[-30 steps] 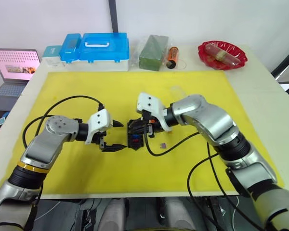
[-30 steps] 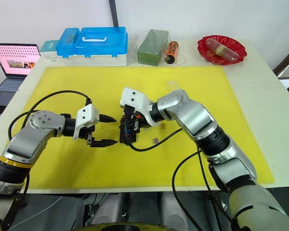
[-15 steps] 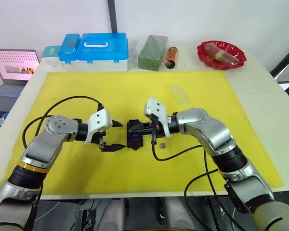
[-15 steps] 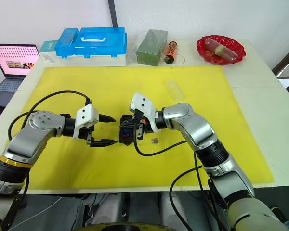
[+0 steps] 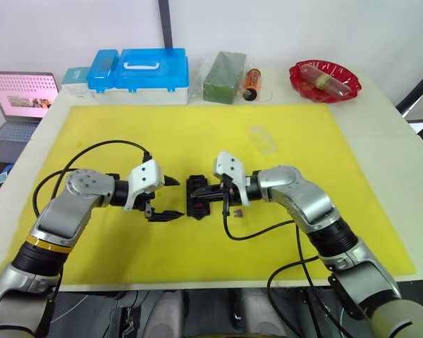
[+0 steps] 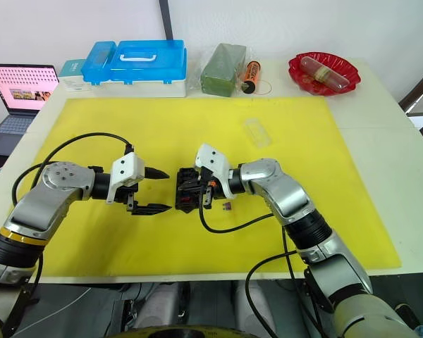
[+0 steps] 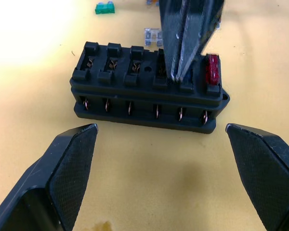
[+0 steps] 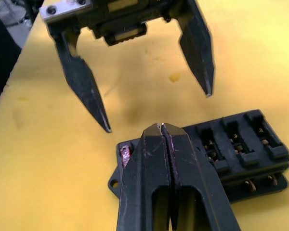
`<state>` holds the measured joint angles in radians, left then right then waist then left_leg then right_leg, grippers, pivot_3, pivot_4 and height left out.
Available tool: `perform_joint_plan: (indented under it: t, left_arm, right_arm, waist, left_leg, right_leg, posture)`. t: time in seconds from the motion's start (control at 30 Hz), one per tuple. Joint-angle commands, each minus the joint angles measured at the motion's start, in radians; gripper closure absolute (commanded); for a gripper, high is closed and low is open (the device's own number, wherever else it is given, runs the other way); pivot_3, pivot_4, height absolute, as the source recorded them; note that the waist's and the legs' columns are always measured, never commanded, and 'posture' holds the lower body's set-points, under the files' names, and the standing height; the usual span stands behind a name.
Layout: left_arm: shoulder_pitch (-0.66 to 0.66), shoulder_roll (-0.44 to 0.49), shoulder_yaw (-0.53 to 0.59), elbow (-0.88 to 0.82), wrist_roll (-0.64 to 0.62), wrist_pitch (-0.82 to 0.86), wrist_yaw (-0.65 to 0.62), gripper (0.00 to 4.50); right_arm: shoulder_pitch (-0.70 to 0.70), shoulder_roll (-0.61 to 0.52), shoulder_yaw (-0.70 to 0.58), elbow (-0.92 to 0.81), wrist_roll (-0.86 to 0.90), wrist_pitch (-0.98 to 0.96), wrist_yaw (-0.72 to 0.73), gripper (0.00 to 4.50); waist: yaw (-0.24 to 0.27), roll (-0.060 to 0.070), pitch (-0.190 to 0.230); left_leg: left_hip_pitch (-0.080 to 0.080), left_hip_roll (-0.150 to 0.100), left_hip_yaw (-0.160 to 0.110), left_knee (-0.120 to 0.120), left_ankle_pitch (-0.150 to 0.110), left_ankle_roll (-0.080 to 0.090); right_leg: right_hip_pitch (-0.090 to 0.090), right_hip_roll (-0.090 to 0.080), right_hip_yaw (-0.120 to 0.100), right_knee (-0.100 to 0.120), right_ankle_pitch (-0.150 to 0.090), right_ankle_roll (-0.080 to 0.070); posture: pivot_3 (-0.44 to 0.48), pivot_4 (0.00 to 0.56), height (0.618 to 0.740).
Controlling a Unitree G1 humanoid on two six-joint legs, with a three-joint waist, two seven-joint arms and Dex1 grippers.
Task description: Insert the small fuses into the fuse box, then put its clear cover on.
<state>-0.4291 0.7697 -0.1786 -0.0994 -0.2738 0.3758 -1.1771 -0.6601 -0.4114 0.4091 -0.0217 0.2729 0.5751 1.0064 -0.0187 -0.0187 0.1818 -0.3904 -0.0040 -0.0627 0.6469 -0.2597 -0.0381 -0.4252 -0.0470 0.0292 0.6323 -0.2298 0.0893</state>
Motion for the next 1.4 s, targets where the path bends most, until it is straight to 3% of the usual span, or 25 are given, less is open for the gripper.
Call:
perform_joint_plan:
  t: [0.03, 0.27, 0.57, 0.83, 1.03, 1.13, 1.4]
  left_arm:
    - [0.002, -0.003, 0.023, -0.036, -0.01, -0.008, 0.008, 0.0]
    - [0.006, -0.007, 0.027, -0.05, -0.013, 0.006, 0.021, 0.0]
    - [-0.002, -0.008, 0.058, -0.058, -0.07, 0.006, -0.005, 0.0]
    - [-0.019, 0.048, 0.141, -0.032, -0.137, 0.029, -0.053, 0.0]
    - [-0.007, 0.172, 0.173, -0.027, -0.15, 0.145, -0.085, 0.0]
    - [0.024, 0.243, 0.227, -0.039, -0.178, 0.179, -0.117, 0.0]
    - [0.11, 0.301, 0.327, -0.058, -0.209, 0.193, -0.119, 0.0]
  right_arm:
    - [0.014, -0.023, 0.054, 0.055, -0.072, -0.02, 0.014, 4.48]
    - [0.01, -0.03, 0.043, 0.075, -0.089, -0.053, 0.035, 4.48]
    - [-0.02, -0.027, -0.121, -0.044, 0.033, 0.004, 0.045, 4.48]
    - [0.007, -0.214, -0.265, -0.249, 0.156, 0.148, 0.089, 4.48]
    - [0.082, -0.415, -0.355, -0.302, 0.181, 0.155, 0.15, 4.48]
    - [0.115, -0.523, -0.406, -0.3, 0.187, 0.172, 0.178, 3.9]
    - [0.246, -0.658, -0.512, -0.278, 0.218, 0.136, 0.234, 1.1]
  waist:
    - [0.0, 0.0, 0.0]
    - [0.001, 0.0, 0.0]
    - [0.002, 0.0, 0.0]
    - [0.003, 0.0, 0.0]
    - [0.003, 0.0, 0.0]
    - [0.001, 0.001, 0.001]
    - [0.003, 0.0, 0.001]
  left_leg:
    - [0.0, 0.0, 0.0, 0.0, 0.0, 0.0]
    - [0.001, 0.0, 0.0, 0.0, 0.0, 0.0]
    - [0.001, 0.0, 0.0, 0.0, 0.0, 0.0]
    - [-0.001, 0.0, -0.001, 0.0, 0.0, 0.0]
    - [-0.001, 0.0, 0.0, 0.0, 0.0, 0.0]
    - [-0.001, 0.0, 0.0, 0.0, 0.0, 0.0]
    - [0.0, 0.001, 0.001, 0.0, 0.0, 0.001]
  right_leg:
    - [0.0, 0.0, 0.0, 0.0, 0.0, 0.0]
    - [0.001, 0.0, 0.0, 0.0, 0.0, 0.0]
    - [0.001, 0.0, 0.0, 0.0, 0.0, 0.0]
    - [0.0, 0.0, 0.0, 0.0, 0.0, 0.0]
    - [0.0, 0.0, 0.0, -0.001, 0.0, 0.0]
    - [0.0, 0.0, 0.0, -0.001, 0.0, 0.0]
    - [0.0, 0.0, 0.0, -0.002, -0.001, -0.001]
  posture:
    - [0.0, 0.15, 0.74]
    - [0.0, 0.15, 0.74]
    - [0.0, 0.15, 0.74]
    - [0.0, 0.15, 0.74]
    - [0.0, 0.15, 0.74]
    - [0.0, 0.15, 0.74]
    - [0.0, 0.15, 0.74]
